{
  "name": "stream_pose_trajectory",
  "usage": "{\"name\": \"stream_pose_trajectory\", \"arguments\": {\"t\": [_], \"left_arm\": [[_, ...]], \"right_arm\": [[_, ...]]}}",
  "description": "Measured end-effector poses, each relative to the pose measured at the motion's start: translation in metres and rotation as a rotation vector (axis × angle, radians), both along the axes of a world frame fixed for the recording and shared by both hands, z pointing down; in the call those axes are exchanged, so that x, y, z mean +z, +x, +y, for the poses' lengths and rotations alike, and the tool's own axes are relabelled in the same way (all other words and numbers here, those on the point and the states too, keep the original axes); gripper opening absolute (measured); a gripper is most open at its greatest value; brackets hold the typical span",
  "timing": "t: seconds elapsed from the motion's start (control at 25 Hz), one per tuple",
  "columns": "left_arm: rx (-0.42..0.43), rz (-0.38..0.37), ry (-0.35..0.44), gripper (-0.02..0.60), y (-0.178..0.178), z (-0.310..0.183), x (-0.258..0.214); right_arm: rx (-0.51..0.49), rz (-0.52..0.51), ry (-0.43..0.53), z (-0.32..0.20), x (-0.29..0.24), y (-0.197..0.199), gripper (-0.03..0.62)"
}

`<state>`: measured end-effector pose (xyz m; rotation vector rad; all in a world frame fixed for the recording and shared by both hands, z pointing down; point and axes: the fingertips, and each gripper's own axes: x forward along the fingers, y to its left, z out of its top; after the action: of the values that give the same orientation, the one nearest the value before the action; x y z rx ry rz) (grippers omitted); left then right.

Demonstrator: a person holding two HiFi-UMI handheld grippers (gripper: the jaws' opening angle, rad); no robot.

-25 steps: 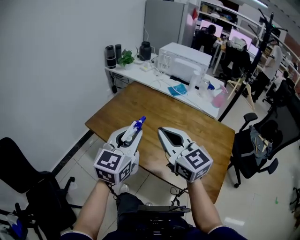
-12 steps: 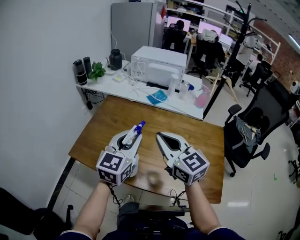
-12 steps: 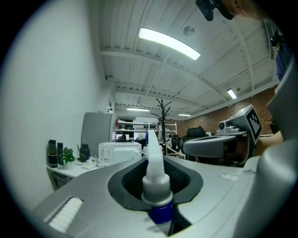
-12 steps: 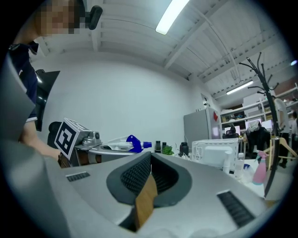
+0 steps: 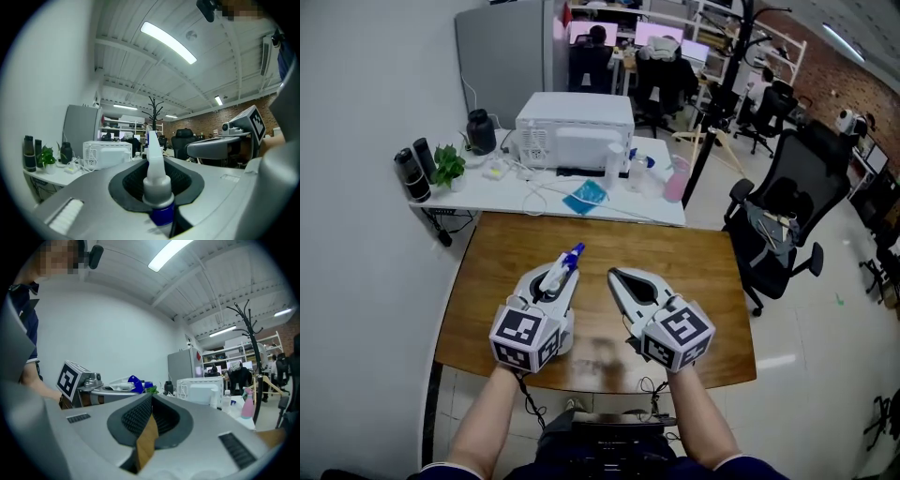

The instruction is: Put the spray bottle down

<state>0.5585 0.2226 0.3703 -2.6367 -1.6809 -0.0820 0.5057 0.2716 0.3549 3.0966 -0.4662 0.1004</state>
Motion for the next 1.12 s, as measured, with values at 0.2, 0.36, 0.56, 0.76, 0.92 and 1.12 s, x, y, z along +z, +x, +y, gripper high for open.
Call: {"name": "stream_pose_trajectory", "arguments": {"t": [0.2,0.36,0.56,0.76,0.92,1.12], "left_arm": [[0.014,-0.003,-0.006,0.084,0.012,0.007,0.002],[0.002,0.001,-0.005,0.084,0.017,0.014,0.002],[-0.014,0.015,-0.004,0.084,0.026,0.028,0.005],[-0.001,0.050,-0.047,0.084,0.034,0.050,0.006],[-0.005,0.067,-0.051,0.083,0.044,0.071,0.019],[-0.043,0.090,-0.099,0.084,0.060,0.088,0.027]], "right_arm": [[0.022,-0.019,0.003,0.003,0.005,0.008,0.002],[0.024,-0.010,0.003,0.010,0.001,0.010,0.002],[0.037,-0.008,0.011,0.021,0.002,0.007,0.002],[0.060,-0.027,0.025,0.032,0.013,-0.001,0.002],[0.088,-0.047,0.024,0.042,0.021,-0.013,0.002],[0.125,-0.066,0.028,0.055,0.027,-0.025,0.002]]}}
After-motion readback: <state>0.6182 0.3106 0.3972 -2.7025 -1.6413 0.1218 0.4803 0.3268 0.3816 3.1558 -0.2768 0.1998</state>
